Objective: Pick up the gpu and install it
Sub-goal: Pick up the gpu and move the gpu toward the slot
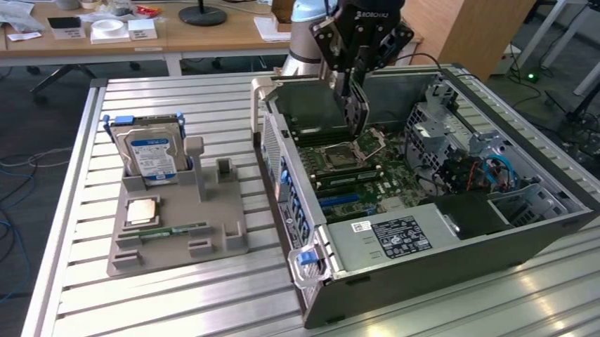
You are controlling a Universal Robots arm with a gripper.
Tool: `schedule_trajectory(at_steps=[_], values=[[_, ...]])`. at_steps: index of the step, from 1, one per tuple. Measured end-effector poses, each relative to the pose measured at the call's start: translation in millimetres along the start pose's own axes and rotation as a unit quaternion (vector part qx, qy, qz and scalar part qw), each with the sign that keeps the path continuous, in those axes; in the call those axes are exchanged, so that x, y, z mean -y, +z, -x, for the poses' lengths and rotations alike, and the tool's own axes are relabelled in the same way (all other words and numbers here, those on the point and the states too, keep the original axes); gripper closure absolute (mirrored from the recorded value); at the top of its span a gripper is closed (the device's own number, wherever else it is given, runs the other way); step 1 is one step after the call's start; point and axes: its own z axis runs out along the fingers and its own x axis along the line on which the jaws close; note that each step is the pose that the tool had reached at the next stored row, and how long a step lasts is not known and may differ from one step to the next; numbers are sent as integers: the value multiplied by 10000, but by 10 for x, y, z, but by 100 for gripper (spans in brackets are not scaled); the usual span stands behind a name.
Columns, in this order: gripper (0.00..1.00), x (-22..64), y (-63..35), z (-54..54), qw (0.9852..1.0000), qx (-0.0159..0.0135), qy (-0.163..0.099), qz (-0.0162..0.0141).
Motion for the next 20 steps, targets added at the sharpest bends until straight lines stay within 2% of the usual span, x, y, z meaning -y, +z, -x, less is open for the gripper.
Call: schedule_trajectory(at_steps=[20], values=[[74, -59, 14, 506, 10000, 0, 1, 0]])
